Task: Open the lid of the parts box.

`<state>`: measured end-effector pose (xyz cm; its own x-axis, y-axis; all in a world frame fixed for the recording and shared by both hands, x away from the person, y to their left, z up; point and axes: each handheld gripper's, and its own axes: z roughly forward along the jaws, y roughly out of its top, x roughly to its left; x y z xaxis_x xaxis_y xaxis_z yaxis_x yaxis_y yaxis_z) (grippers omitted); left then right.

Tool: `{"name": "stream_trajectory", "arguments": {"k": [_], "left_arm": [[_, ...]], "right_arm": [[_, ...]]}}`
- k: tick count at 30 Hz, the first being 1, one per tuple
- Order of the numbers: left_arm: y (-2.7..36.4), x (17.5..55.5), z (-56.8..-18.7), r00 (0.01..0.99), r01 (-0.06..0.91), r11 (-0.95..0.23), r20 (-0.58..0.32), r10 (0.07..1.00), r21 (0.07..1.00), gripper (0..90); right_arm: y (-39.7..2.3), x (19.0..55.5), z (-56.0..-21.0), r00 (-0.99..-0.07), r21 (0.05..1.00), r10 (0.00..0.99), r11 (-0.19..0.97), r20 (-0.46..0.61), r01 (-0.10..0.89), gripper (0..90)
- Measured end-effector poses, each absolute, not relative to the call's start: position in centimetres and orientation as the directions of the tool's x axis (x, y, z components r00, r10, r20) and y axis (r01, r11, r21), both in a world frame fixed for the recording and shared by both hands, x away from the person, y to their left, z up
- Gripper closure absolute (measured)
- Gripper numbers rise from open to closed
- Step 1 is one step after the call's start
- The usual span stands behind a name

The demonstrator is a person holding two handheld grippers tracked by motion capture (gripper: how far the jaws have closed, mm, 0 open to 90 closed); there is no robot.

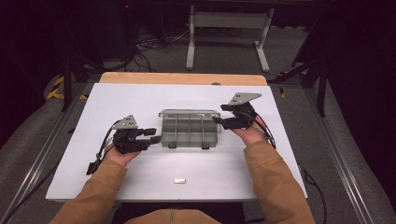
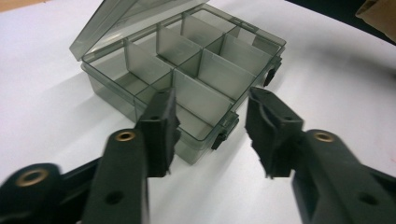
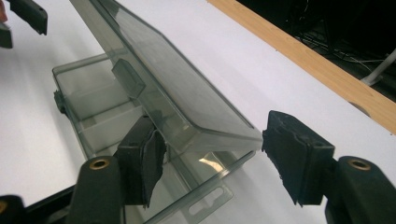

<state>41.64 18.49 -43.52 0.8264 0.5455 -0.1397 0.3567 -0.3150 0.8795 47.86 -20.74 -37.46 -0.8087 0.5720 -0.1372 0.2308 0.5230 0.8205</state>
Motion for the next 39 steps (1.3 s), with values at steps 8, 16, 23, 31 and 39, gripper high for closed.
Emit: {"name": "stream_trajectory", "arguments": {"k": [8, 16, 23, 31, 39], "left_arm": [[19.3, 41.1, -43.5, 0.825, 0.338, -0.298, -0.129, 0.550, 0.892, 40.4], [20.1, 40.5, -43.3, 0.824, 0.312, -0.286, -0.109, 0.556, 0.906, 29.7], [20.6, 40.2, -43.2, 0.818, 0.296, -0.274, -0.094, 0.568, 0.915, 24.4], [21.2, 39.9, -43.1, 0.812, 0.282, -0.267, -0.081, 0.579, 0.922, 21.7], [21.7, 39.6, -43.0, 0.804, 0.275, -0.261, -0.073, 0.590, 0.926, 20.7]], "right_arm": [[-20.5, 49.2, -36.7, -0.808, 0.820, 0.576, 0.516, -0.121, 0.245, 41.8], [-20.4, 50.5, -36.1, -0.801, 0.826, 0.588, 0.503, -0.111, 0.254, 47.5], [-20.2, 51.7, -36.0, -0.792, 0.830, 0.602, 0.490, -0.102, 0.266, 52.5], [-20.2, 52.9, -36.3, -0.777, 0.833, 0.623, 0.475, -0.092, 0.283, 55.8], [-19.9, 54.1, -36.9, -0.766, 0.826, 0.637, 0.476, -0.086, 0.303, 58.6]]}}
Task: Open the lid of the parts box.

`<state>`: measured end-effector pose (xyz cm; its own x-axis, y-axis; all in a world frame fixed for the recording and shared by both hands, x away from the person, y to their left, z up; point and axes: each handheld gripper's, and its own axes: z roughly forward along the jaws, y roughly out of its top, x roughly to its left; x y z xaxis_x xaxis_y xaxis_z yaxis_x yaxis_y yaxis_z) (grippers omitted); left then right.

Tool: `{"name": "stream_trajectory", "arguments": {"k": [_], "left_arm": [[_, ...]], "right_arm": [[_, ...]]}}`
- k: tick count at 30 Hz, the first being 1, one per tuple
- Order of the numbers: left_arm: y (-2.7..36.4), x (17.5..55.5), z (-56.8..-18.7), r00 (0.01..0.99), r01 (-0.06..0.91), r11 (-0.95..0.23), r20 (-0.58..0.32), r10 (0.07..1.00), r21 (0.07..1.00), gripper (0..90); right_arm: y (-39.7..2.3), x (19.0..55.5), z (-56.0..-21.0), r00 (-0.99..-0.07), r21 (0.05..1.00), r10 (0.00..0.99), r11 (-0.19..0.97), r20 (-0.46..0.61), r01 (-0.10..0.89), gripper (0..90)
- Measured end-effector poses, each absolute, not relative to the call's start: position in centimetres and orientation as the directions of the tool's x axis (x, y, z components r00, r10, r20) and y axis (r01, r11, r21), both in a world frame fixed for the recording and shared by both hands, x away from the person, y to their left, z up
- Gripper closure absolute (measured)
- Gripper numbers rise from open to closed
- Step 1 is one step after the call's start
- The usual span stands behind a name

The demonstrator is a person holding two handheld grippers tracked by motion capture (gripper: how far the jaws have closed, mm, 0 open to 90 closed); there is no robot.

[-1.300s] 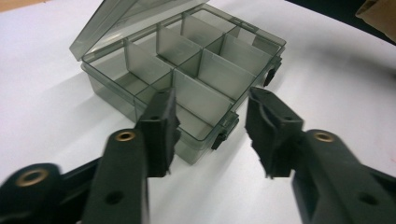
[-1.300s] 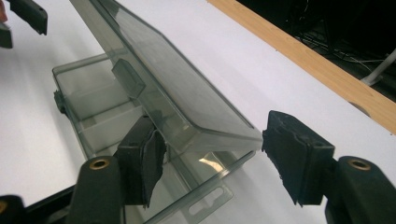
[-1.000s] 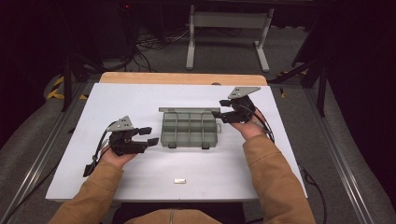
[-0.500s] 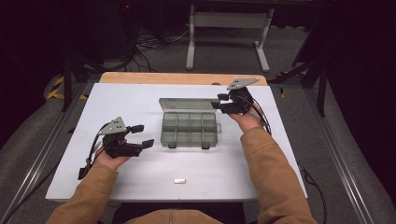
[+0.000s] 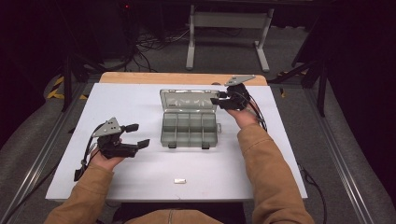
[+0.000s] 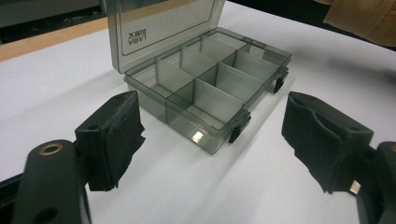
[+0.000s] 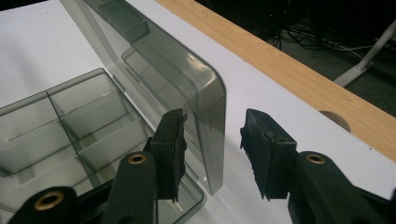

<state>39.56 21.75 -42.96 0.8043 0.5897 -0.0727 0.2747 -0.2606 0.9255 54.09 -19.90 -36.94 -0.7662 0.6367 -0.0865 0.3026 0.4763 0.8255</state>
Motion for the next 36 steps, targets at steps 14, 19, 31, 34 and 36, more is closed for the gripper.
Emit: {"name": "stream_trajectory", "arguments": {"k": [14, 19, 31, 34, 36], "left_arm": [[22.6, 39.3, -42.8, 0.794, 0.268, -0.245, -0.069, 0.604, 0.932, 20.5], [22.8, 39.2, -42.8, 0.790, 0.266, -0.242, -0.067, 0.609, 0.933, 20.4], [23.1, 39.2, -42.8, 0.788, 0.268, -0.239, -0.070, 0.612, 0.933, 20.3], [23.2, 39.2, -42.8, 0.787, 0.269, -0.237, -0.071, 0.613, 0.934, 20.3], [23.2, 39.2, -42.9, 0.786, 0.271, -0.235, -0.074, 0.614, 0.933, 20.3]], "right_arm": [[-19.5, 55.3, -37.6, -0.748, 0.822, 0.657, 0.476, -0.096, 0.313, 62.4], [-19.4, 55.7, -37.9, -0.746, 0.820, 0.661, 0.473, -0.088, 0.323, 62.3], [-19.0, 56.5, -38.5, -0.736, 0.812, 0.672, 0.473, -0.083, 0.341, 62.2], [-19.0, 56.7, -38.7, -0.734, 0.811, 0.674, 0.474, -0.082, 0.344, 62.3], [-18.9, 56.9, -38.9, -0.733, 0.810, 0.676, 0.473, -0.081, 0.347, 62.2]]}}
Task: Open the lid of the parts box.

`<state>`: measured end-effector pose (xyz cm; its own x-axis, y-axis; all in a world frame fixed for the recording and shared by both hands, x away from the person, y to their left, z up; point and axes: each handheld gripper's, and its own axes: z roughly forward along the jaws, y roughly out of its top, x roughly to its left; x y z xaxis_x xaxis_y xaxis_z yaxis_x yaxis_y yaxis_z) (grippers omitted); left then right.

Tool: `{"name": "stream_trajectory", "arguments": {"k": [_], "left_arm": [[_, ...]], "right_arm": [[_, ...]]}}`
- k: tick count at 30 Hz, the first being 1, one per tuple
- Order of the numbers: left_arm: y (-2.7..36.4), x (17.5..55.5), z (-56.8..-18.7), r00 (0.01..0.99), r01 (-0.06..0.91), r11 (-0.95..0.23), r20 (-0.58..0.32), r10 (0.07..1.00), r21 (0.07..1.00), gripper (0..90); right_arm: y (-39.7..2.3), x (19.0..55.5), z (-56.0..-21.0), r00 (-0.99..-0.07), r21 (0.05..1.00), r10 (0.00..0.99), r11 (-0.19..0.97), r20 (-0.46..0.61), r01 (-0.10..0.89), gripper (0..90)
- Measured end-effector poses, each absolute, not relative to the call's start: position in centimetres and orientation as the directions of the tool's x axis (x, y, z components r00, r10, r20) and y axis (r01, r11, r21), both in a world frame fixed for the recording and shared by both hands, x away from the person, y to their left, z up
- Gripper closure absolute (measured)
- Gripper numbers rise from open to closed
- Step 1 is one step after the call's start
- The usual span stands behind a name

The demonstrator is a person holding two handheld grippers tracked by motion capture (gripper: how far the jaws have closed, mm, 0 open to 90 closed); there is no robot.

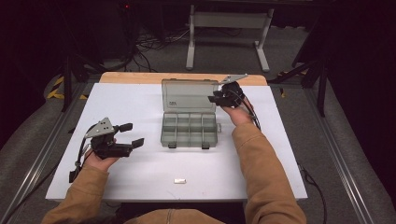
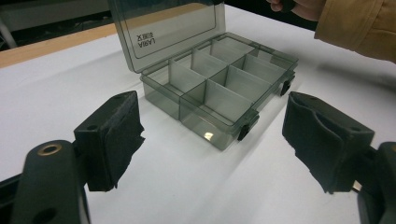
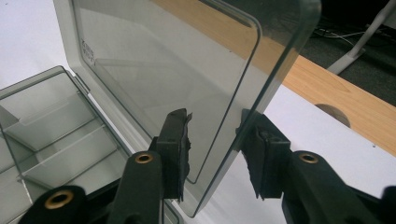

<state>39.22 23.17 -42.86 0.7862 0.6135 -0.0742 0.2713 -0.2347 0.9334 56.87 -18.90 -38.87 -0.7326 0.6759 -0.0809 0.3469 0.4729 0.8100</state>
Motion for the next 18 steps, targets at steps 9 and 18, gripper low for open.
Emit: {"name": "stream_trajectory", "arguments": {"k": [9, 18], "left_arm": [[23.2, 39.2, -42.9, 0.785, 0.271, -0.235, -0.073, 0.615, 0.933, 20.3], [23.3, 39.3, -43.0, 0.784, 0.274, -0.237, -0.074, 0.616, 0.932, 20.2]], "right_arm": [[-18.9, 57.3, -39.4, -0.733, 0.810, 0.678, 0.459, -0.053, 0.366, 57.2], [-18.9, 57.9, -40.4, -0.726, 0.796, 0.687, 0.439, 0.000, 0.416, 41.2]]}}
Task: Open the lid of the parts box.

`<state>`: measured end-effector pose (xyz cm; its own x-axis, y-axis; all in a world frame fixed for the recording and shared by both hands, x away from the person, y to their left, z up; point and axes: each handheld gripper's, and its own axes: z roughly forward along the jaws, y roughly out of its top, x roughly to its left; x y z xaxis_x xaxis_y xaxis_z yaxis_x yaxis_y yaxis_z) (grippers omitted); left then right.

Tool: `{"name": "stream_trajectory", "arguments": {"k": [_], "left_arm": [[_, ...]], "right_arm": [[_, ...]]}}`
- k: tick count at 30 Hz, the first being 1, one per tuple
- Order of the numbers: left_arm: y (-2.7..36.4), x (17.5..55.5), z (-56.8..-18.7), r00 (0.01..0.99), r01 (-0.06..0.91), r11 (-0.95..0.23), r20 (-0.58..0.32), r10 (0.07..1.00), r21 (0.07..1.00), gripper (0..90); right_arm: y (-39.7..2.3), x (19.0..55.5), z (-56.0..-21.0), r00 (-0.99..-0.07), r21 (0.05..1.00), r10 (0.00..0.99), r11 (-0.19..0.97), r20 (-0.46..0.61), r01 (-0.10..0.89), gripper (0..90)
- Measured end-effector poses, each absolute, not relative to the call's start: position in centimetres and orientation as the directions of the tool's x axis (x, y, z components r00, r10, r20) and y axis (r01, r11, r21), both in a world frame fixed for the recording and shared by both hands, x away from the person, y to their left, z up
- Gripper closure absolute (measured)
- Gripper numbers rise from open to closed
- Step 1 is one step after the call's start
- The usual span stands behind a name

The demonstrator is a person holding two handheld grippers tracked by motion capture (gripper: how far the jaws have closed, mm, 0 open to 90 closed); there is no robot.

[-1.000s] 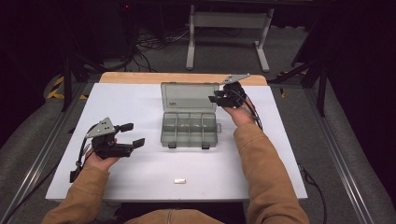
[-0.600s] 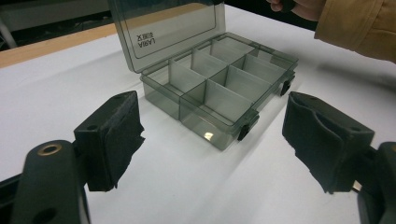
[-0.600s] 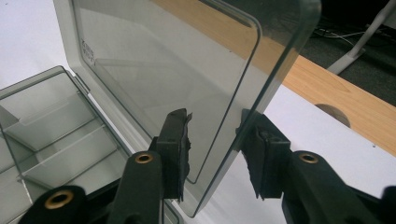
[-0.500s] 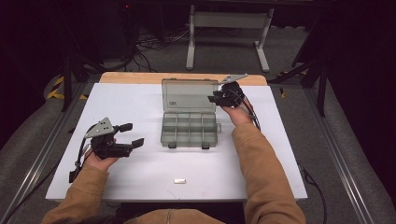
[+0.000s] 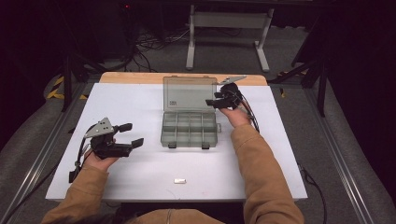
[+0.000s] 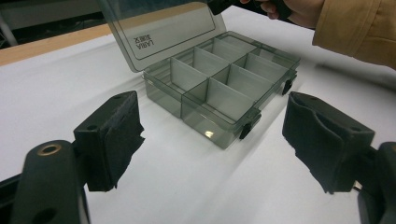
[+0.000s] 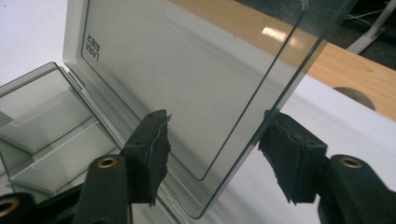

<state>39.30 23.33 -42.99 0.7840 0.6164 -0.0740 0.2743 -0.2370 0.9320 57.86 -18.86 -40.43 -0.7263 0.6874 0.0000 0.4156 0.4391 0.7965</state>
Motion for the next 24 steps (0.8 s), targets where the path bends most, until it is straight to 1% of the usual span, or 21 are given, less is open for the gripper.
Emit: {"name": "stream_trajectory", "arguments": {"k": [15, 24], "left_arm": [[23.4, 39.3, -43.0, 0.783, 0.273, -0.231, -0.077, 0.617, 0.934, 20.2], [23.4, 39.3, -43.0, 0.784, 0.271, -0.233, -0.074, 0.617, 0.934, 20.2]], "right_arm": [[-19.0, 58.5, -41.6, -0.718, 0.773, 0.696, 0.436, 0.036, 0.461, 35.9], [-18.9, 58.6, -42.1, -0.715, 0.757, 0.697, 0.440, 0.051, 0.482, 34.1]]}}
